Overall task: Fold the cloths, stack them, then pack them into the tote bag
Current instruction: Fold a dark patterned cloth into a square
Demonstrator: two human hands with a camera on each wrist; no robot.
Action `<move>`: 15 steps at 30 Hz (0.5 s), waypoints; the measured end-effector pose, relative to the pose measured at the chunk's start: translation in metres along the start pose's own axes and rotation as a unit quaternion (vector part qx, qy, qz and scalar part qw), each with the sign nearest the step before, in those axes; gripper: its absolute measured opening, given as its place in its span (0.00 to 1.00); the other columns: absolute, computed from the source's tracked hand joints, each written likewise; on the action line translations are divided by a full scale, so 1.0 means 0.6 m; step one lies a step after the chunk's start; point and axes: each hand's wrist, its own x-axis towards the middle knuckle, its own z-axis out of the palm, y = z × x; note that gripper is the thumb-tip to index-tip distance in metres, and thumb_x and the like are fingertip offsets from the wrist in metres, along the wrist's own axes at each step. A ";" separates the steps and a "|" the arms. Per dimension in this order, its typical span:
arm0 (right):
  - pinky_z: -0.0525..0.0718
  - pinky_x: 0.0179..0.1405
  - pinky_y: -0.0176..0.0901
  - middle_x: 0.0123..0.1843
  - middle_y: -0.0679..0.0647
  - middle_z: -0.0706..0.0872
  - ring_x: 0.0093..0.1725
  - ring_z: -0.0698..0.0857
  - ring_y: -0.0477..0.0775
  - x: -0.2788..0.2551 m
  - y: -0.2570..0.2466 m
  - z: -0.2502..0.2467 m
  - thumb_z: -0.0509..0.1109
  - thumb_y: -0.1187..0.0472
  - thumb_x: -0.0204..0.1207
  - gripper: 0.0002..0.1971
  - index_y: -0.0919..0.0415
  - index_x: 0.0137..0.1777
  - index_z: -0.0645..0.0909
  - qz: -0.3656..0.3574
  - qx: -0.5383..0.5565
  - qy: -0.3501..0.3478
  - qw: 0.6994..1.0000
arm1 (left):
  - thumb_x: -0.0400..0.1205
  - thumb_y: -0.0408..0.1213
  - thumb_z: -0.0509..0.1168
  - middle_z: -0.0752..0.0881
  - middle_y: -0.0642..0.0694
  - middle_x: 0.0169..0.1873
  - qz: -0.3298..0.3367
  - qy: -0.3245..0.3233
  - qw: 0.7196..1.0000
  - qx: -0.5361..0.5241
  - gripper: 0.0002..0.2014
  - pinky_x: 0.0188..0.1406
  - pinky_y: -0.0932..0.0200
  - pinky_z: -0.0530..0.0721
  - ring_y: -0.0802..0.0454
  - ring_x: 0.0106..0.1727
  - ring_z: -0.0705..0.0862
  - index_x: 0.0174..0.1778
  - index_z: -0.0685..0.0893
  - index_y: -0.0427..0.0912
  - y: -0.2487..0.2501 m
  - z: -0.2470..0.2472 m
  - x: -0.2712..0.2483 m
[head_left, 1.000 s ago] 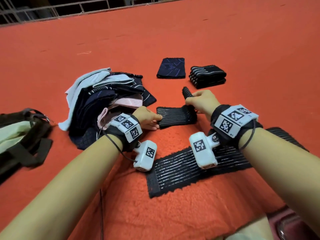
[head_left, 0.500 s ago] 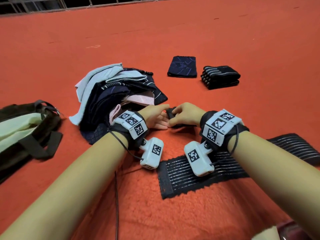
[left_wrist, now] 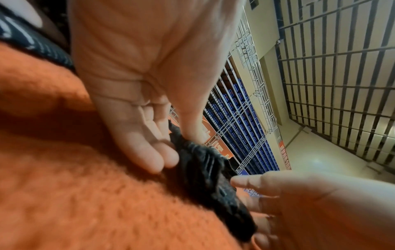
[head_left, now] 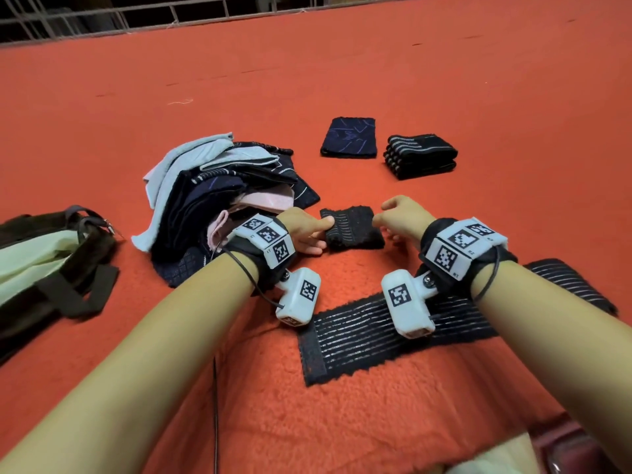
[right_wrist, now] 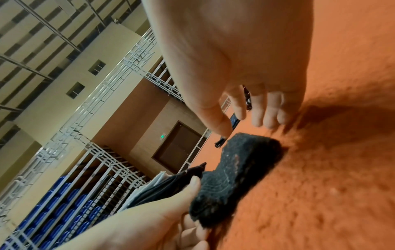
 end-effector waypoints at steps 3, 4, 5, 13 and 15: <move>0.75 0.32 0.47 0.30 0.60 0.75 0.27 0.74 0.56 0.007 0.006 0.006 0.69 0.59 0.73 0.10 0.63 0.37 0.73 0.034 -0.005 -0.041 0.999 | 0.84 0.41 0.62 0.77 0.43 0.33 -0.002 0.016 0.999 0.031 0.13 0.17 0.67 0.82 0.54 0.24 0.81 0.57 0.75 0.34 0.002 0.005 0.004; 0.77 0.32 0.47 0.31 0.60 0.77 0.30 0.76 0.58 0.009 0.006 0.010 0.70 0.55 0.73 0.13 0.63 0.36 0.73 0.031 -0.015 -0.036 0.999 | 0.84 0.41 0.61 0.77 0.42 0.33 -0.007 0.017 0.999 0.038 0.12 0.17 0.67 0.82 0.56 0.19 0.82 0.52 0.75 0.34 0.003 0.006 0.004; 0.79 0.33 0.48 0.32 0.60 0.78 0.33 0.79 0.59 0.012 0.006 0.013 0.72 0.51 0.72 0.16 0.63 0.36 0.73 0.025 -0.034 -0.028 0.999 | 0.85 0.41 0.61 0.77 0.41 0.33 -0.012 0.018 0.999 0.044 0.11 0.19 0.67 0.82 0.56 0.18 0.82 0.47 0.74 0.34 0.004 0.007 0.006; 0.89 0.42 0.56 0.38 0.64 0.79 0.35 0.84 0.64 0.024 0.002 0.005 0.71 0.62 0.76 0.10 0.69 0.41 0.75 0.066 -0.037 -0.037 0.996 | 0.85 0.40 0.60 0.82 0.40 0.24 -0.007 0.024 0.998 0.060 0.17 0.20 0.62 0.84 0.54 0.15 0.83 0.36 0.72 0.32 0.010 0.015 0.009; 0.88 0.30 0.50 0.38 0.64 0.77 0.32 0.80 0.61 0.017 -0.001 -0.004 0.65 0.68 0.79 0.05 0.70 0.46 0.74 0.087 0.025 -0.052 0.994 | 0.86 0.39 0.58 0.83 0.41 0.29 0.011 0.001 1.000 0.017 0.12 0.22 0.60 0.86 0.51 0.23 0.85 0.41 0.74 0.34 0.017 0.023 0.007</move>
